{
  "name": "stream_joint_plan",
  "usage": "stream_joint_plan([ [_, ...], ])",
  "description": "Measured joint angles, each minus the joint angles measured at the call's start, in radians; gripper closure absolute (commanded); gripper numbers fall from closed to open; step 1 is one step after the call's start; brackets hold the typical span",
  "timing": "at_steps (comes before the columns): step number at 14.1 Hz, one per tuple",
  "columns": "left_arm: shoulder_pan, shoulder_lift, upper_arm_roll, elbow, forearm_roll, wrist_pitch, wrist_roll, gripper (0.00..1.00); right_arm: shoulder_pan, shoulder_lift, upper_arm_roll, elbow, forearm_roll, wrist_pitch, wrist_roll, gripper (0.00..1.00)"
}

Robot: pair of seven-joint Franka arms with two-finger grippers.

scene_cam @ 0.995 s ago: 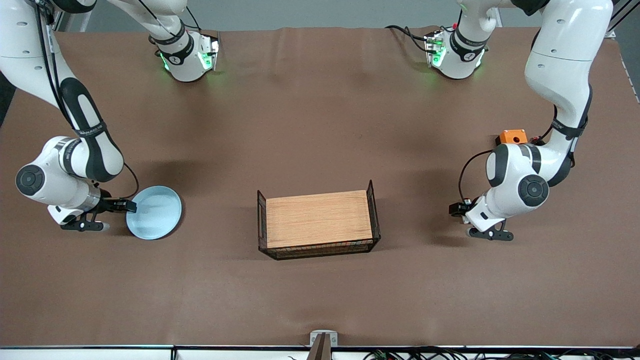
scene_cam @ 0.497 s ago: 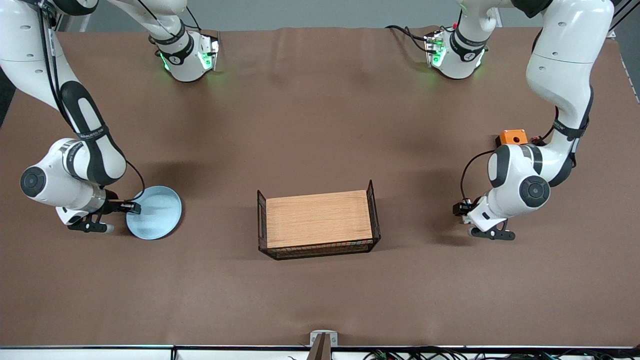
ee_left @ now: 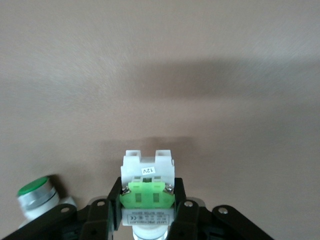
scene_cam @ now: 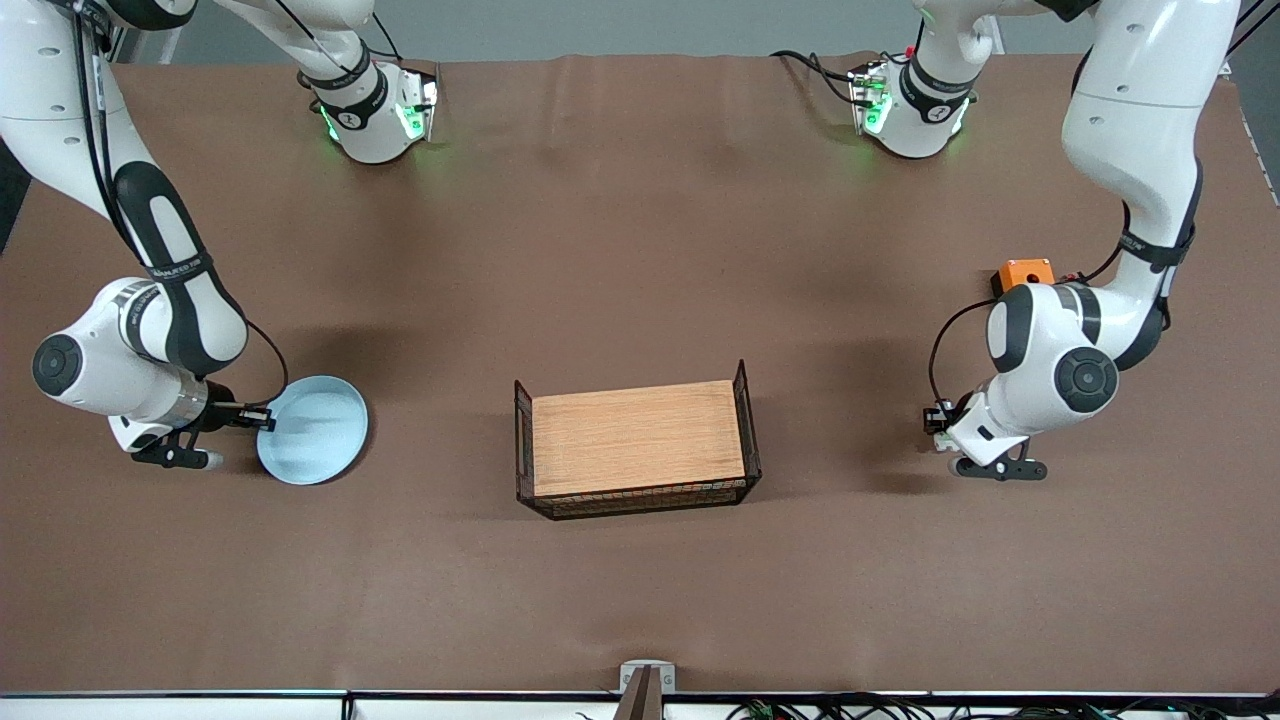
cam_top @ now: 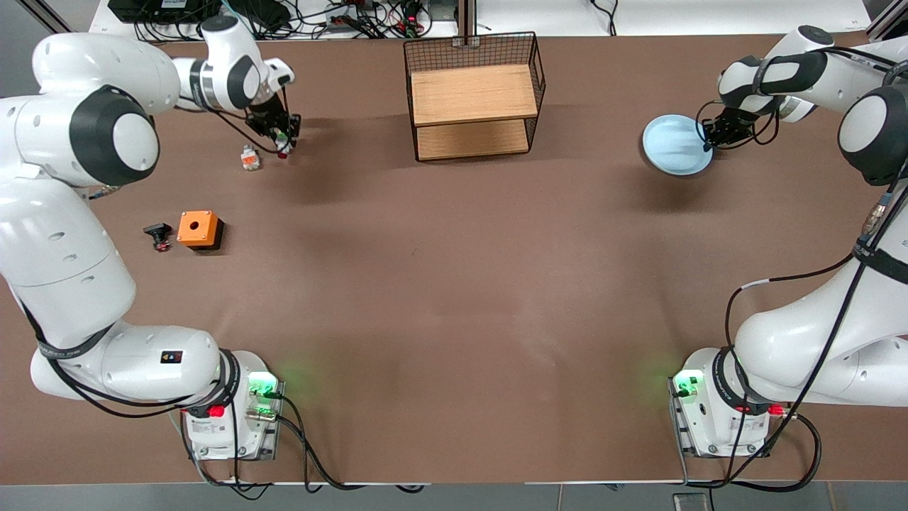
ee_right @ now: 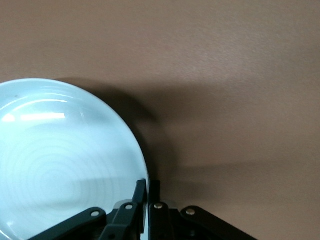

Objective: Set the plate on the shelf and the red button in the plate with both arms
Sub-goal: 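Grip the plate rim with the right gripper while the left gripper grasps the switch, then lift the plate with the right gripper while the left gripper lifts the switch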

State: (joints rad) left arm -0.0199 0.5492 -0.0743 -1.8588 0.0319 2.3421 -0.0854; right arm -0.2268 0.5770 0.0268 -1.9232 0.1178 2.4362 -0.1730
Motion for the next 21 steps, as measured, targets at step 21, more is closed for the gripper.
stream_joint_plan([
  [21,-0.056,-0.116,-0.211,0.478,-0.014,-0.535,-1.497,1.00,0.389,-0.580,0.015,0.054,0.020,-0.824,0.704,1.00],
])
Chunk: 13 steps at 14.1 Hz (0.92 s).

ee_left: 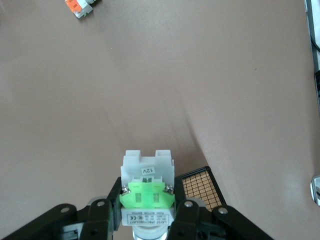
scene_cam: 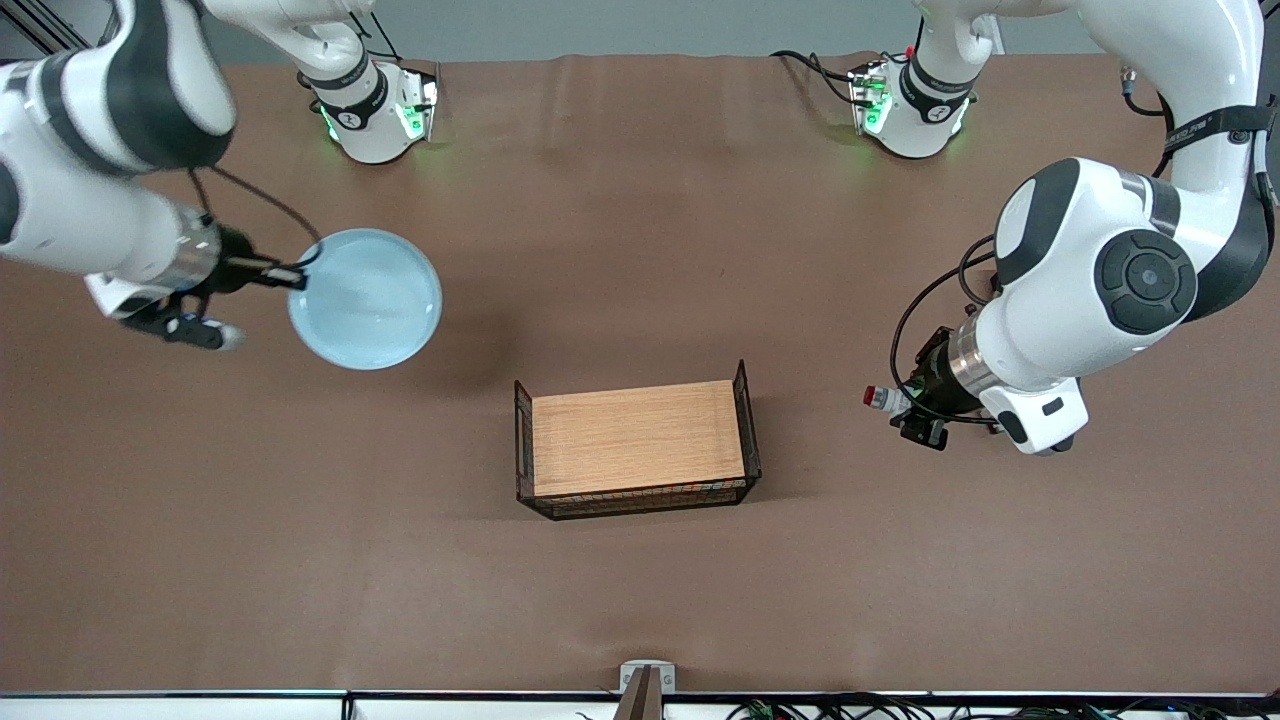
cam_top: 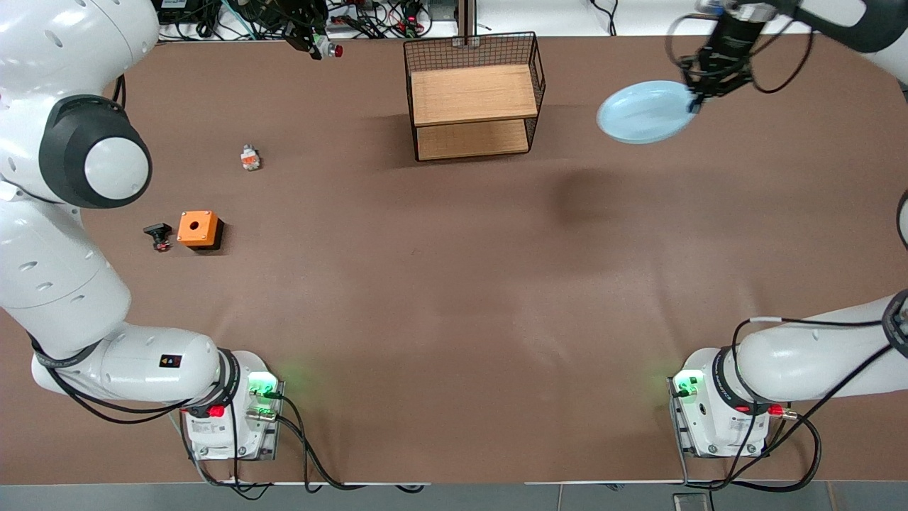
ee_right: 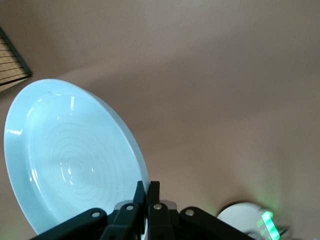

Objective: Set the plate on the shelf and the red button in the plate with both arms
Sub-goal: 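Lift the plate with the right gripper while the left gripper lifts the switch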

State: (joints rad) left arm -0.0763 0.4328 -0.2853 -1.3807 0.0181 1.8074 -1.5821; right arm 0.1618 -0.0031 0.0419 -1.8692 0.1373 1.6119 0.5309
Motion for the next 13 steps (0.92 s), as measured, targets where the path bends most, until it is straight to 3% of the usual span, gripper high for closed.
stream_joint_plan([
  [4,-0.006,0.004,-0.002,0.025,0.000,0.002,-0.071,1.00,0.239,-0.007,0.005,0.037,0.025,0.035,0.449,1.00],
  [8,-0.067,0.001,-0.009,0.080,-0.002,0.001,-0.233,1.00,0.308,0.071,0.002,0.134,0.096,0.108,0.728,1.00],
  [13,-0.186,-0.012,-0.010,0.132,-0.002,0.000,-0.425,1.00,0.385,0.263,-0.001,0.284,0.084,0.227,1.123,1.00],
])
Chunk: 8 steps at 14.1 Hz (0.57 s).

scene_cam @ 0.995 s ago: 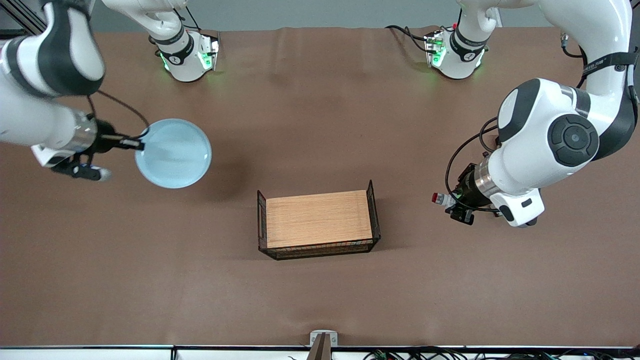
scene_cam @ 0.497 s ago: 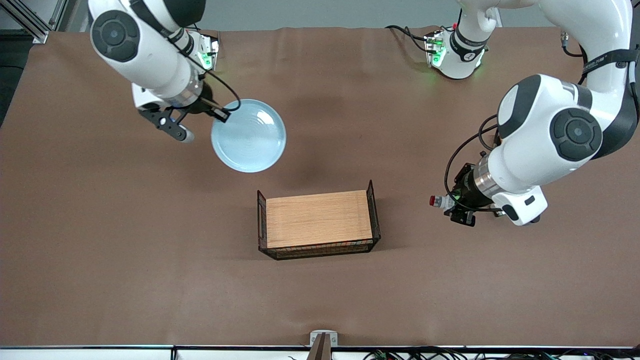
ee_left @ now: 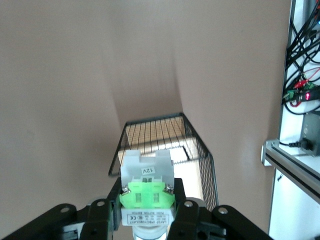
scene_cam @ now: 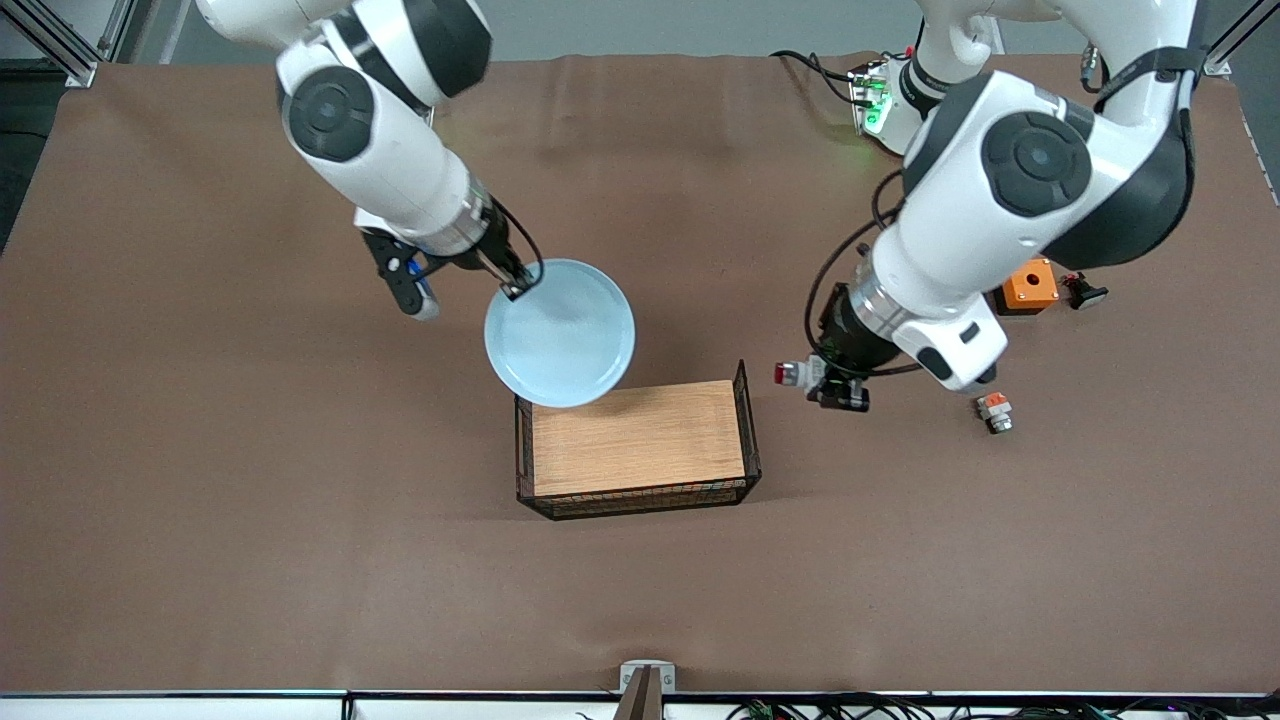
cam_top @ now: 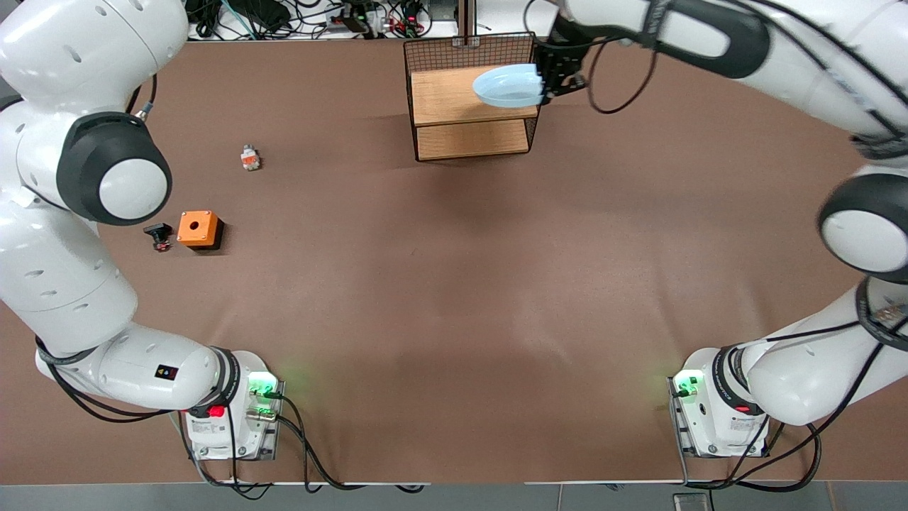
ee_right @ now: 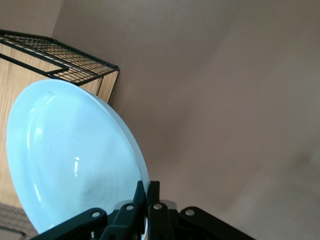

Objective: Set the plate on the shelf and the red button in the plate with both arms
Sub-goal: 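Lift the plate with the right gripper while the left gripper lifts the switch, then lower the plate onto the wooden tray and open the right gripper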

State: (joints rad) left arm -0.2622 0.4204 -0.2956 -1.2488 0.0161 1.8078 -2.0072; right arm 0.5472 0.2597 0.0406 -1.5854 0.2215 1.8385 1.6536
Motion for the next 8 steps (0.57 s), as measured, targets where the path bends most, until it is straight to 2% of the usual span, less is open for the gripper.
stream_joint_plan([
  [4,-0.036,-0.001,0.000,0.019,0.000,0.000,-0.052,1.00,0.063,0.166,-0.002,0.149,-0.092,0.037,0.257,1.00],
  [8,-0.053,-0.001,0.000,0.020,0.000,0.000,-0.059,1.00,0.084,0.266,-0.013,0.268,-0.135,0.041,0.333,1.00],
])
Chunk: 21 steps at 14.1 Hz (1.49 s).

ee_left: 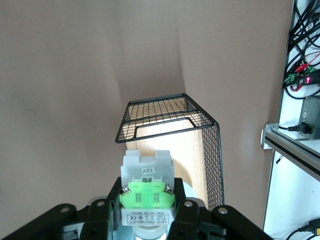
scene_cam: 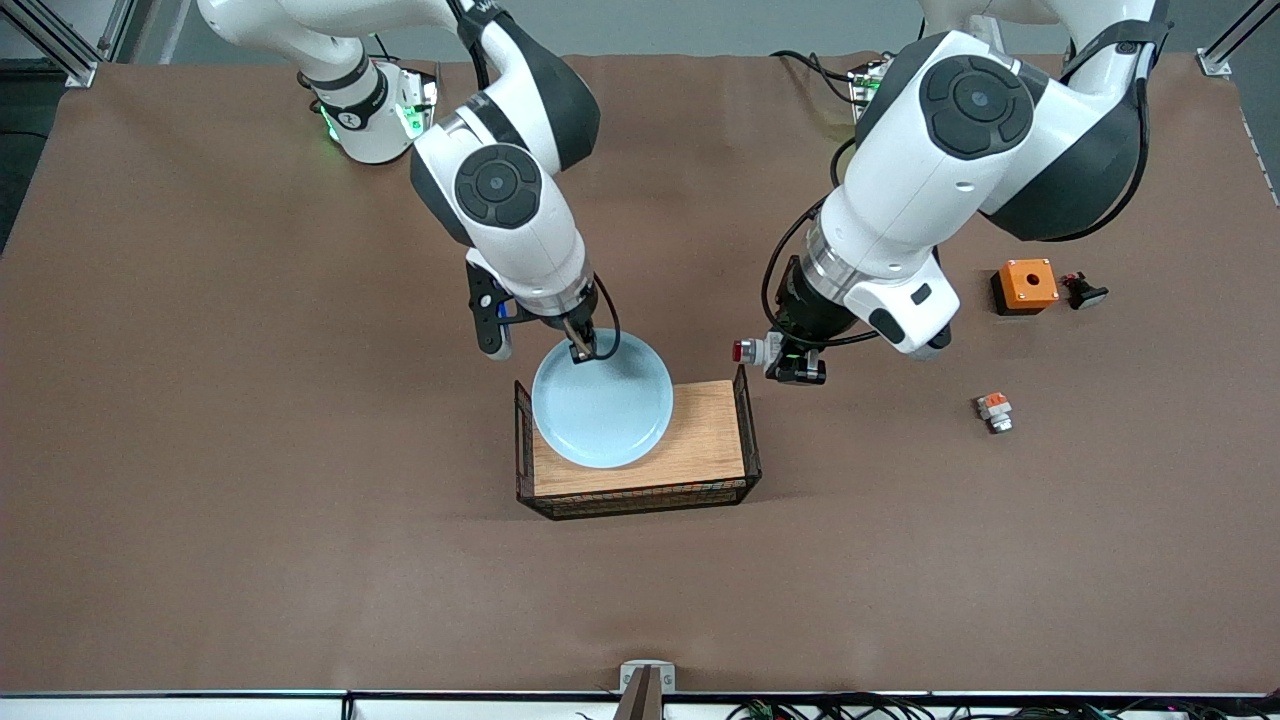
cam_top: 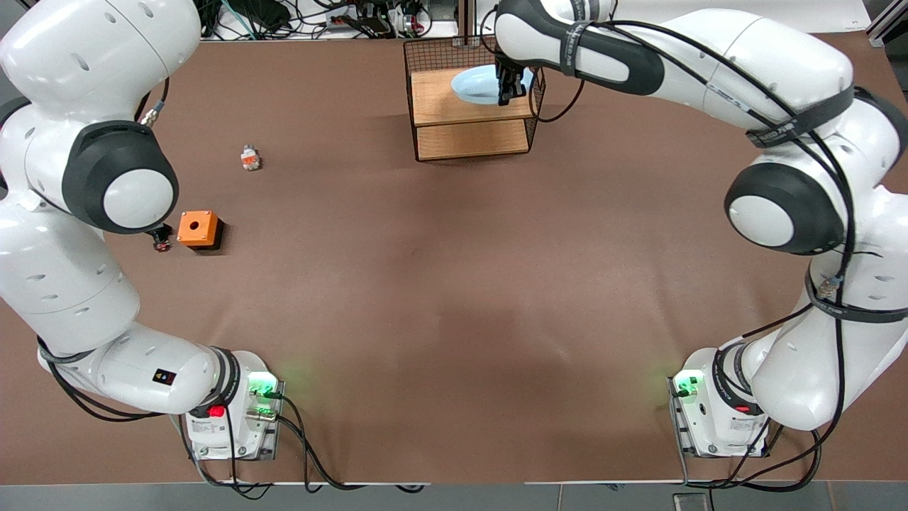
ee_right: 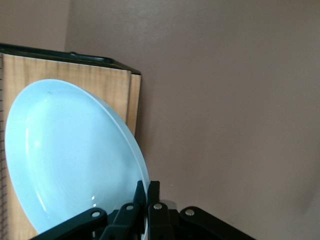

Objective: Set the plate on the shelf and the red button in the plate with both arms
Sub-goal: 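Lower the plate onto the wooden tray and open the right gripper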

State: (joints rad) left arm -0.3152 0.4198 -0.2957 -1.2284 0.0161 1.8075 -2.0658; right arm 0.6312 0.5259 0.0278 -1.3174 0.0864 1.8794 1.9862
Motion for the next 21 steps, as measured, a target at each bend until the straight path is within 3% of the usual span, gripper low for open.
stream_joint_plan([
  [13,-0.006,0.003,0.000,0.000,0.000,0.033,-0.026,1.00,0.029,0.100,-0.004,0.047,-0.011,0.112,0.046,0.98],
  [16,-0.015,0.013,0.001,0.000,0.000,0.057,-0.041,1.00,0.030,0.118,-0.004,0.047,-0.011,0.113,0.046,0.87],
  [17,-0.021,0.018,0.002,0.000,0.000,0.071,-0.055,1.00,0.030,0.123,-0.005,0.047,-0.011,0.113,0.046,0.79],
  [18,-0.027,0.023,0.004,0.000,0.000,0.083,-0.066,1.00,0.029,0.129,-0.008,0.047,-0.012,0.113,0.046,0.45],
  [20,-0.032,0.033,0.005,0.000,0.000,0.107,-0.091,1.00,0.024,0.138,-0.010,0.047,-0.012,0.113,0.046,0.00],
  [21,-0.034,0.036,0.006,0.000,0.000,0.119,-0.097,1.00,0.021,0.139,-0.011,0.047,-0.013,0.113,0.046,0.00],
])
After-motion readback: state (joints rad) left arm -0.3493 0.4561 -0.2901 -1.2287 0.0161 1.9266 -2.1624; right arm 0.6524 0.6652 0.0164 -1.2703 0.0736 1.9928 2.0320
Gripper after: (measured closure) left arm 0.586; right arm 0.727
